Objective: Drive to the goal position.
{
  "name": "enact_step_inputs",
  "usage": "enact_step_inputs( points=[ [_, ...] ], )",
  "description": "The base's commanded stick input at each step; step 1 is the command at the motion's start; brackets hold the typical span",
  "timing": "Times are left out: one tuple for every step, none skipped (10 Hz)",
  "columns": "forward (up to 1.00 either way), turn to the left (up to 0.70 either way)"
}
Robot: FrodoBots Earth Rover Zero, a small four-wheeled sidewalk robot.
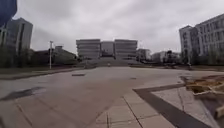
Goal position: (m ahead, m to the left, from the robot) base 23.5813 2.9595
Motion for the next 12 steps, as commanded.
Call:
enact_step_inputs(
  points=[
    [0.7,0.11],
    [0.7,0.24],
    [0.7,0.28],
    [0.7,0.29],
    [0.7,0.3],
    [0.7,0.3],
    [0.7,0.3],
    [0.7,0.3],
    [0.7,0.3],
    [0.7,0.29],
    [0.7,0.19],
    [0.7,0.04]
  ],
)
